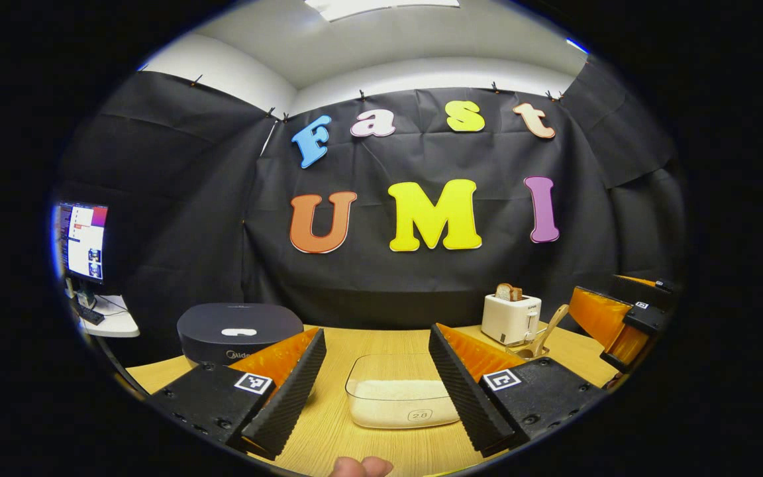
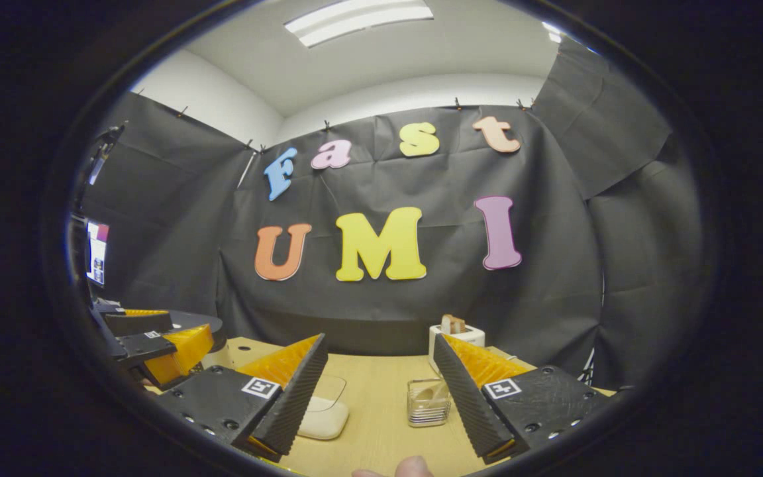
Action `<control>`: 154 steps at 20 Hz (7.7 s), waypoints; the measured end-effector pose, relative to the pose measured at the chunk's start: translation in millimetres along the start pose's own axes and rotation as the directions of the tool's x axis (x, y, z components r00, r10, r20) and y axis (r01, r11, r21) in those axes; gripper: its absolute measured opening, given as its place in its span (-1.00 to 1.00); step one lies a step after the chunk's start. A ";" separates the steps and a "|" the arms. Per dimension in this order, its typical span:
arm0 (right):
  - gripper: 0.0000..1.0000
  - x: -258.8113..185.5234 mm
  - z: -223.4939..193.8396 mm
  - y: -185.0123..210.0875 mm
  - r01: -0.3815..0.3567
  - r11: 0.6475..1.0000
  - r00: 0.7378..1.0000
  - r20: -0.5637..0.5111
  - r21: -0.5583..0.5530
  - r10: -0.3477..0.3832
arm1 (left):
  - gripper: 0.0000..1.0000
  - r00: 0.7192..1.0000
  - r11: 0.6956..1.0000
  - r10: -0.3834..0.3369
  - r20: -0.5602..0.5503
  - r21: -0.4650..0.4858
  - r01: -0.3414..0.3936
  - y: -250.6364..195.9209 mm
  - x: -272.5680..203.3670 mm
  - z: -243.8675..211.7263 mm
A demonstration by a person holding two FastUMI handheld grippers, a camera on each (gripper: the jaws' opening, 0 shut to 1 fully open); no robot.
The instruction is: Close the left gripper, press the button to open the rice cooker; take a wooden spoon from the chopstick holder with the right hand, scoop a spoonful of rice and pour it into the rice cooker, then put the wooden spoon back into the chopstick holder.
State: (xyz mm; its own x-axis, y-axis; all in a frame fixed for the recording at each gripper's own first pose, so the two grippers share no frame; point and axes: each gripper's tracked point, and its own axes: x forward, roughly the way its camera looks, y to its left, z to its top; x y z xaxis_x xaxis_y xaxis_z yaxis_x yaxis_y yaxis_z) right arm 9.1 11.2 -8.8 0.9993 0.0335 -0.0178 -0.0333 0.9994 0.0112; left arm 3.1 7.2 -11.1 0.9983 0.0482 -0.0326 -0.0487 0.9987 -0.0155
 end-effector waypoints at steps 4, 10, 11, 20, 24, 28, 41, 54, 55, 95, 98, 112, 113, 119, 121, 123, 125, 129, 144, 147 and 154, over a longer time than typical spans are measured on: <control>0.92 0.2 -2.0 -4.4 0.007 1.000 1.000 -0.007 0.007 -0.007 | 0.98 1.000 1.000 0.005 -0.002 0.006 -0.005 -1.5 -0.1 -0.3; 0.91 1.0 0.3 -3.6 -0.001 1.000 1.000 0.011 0.000 0.001 | 0.99 0.999 0.999 0.046 -0.017 0.000 -0.046 5.7 0.4 -3.6; 0.91 2.0 -0.6 -2.8 -0.007 1.000 1.000 0.009 -0.003 0.007 | 0.99 0.998 0.999 0.054 -0.013 -0.003 -0.054 7.6 -0.3 -2.9; 0.92 10.7 -5.9 -14.2 -0.053 0.998 0.999 -0.006 0.021 0.053 | 0.99 0.987 0.987 0.159 -0.027 -0.004 -0.160 24.9 2.8 -8.0; 0.92 13.6 -5.3 -26.6 -0.060 0.998 0.998 0.004 0.029 0.060 | 0.99 0.974 0.975 0.222 -0.053 -0.010 -0.223 45.5 7.1 -3.6; 0.91 19.3 -24.1 -34.6 -0.103 0.994 0.994 -0.033 0.043 0.105 | 0.99 0.946 0.948 0.311 -0.085 0.099 -0.303 87.0 15.6 12.8; 0.92 43.7 -13.2 -75.2 -0.127 0.985 0.992 0.021 0.115 0.125 | 0.70 0.841 0.908 0.415 -0.346 0.208 -0.362 170.7 63.2 47.1; 0.91 39.1 -2.5 -98.4 -0.098 0.983 0.994 0.065 0.155 0.089 | -0.26 0.621 0.900 0.415 -0.665 0.198 -0.389 201.8 80.2 -17.6; 0.91 39.4 -2.2 -98.7 -0.097 0.983 0.994 0.067 0.153 0.088 | -0.44 0.609 0.902 0.402 -0.684 0.180 -0.393 199.7 80.8 -24.8; 0.83 20.5 -12.6 -102.0 -0.033 0.996 0.998 -0.057 0.086 0.038 | 0.98 0.964 0.976 0.215 -0.155 0.081 -0.205 110.2 78.4 62.4; 0.92 17.1 -17.3 -105.7 -0.017 0.998 0.996 -0.085 0.065 0.022 | 0.98 0.979 0.986 0.160 -0.123 0.060 -0.153 89.0 73.5 53.9; 0.83 103.3 -101.1 -111.4 0.084 0.981 0.934 -0.356 0.174 -0.017 | 0.98 0.996 0.986 0.094 0.005 0.139 -0.094 77.3 53.7 8.7; 0.83 111.2 -110.4 -114.6 0.094 0.981 0.924 -0.381 0.167 -0.023 | 0.97 0.996 0.987 0.091 0.007 0.130 -0.091 74.7 53.0 6.4; 0.83 147.9 -144.9 -126.8 0.130 0.980 0.889 -0.455 0.151 -0.048 | 0.90 0.999 0.994 0.040 0.005 0.104 -0.040 64.2 42.3 1.3; 0.92 160.2 -153.7 -129.6 0.135 0.981 0.882 -0.468 0.141 -0.054 | 0.97 0.999 0.995 0.033 -0.001 0.097 -0.033 64.0 41.9 -1.0; 0.91 168.8 -157.0 -125.9 0.126 0.980 0.876 -0.481 0.157 -0.035 | 0.97 0.999 0.997 0.029 -0.023 0.075 -0.027 64.5 35.8 -6.0; 0.87 178.0 -160.5 -126.0 0.124 0.977 0.877 -0.480 0.174 -0.026 | 0.97 0.999 0.998 0.030 -0.019 0.061 -0.029 68.4 33.9 -5.4; 0.28 194.6 -165.8 -128.9 0.140 0.966 0.877 -0.480 0.217 -0.019 | 0.98 0.998 0.998 0.046 -0.037 0.034 -0.045 80.0 30.9 -13.0; -0.98 207.1 -140.2 -118.3 0.123 0.965 0.902 -0.432 0.231 -0.012 | 0.98 0.996 0.998 0.063 -0.057 0.034 -0.061 88.1 27.8 -16.7; -0.99 205.2 -112.9 -117.8 0.125 0.969 0.919 -0.394 0.214 -0.031 | 0.98 0.997 0.999 0.049 -0.063 0.015 -0.048 87.2 27.2 -18.4; -0.99 199.8 -47.3 -85.7 0.092 0.983 0.957 -0.287 0.160 -0.043 | 0.99 0.996 0.995 0.087 -0.025 0.043 -0.085 103.6 16.2 -4.4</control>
State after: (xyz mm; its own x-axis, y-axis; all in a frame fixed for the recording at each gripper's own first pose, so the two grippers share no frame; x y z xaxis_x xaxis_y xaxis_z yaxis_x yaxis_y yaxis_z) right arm 210.8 -67.2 -60.6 0.9524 -0.0075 -0.3047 0.0621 0.9835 0.1698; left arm 14.1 111.4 -17.6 0.9892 0.1340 -0.0588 -0.1324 0.9907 0.0300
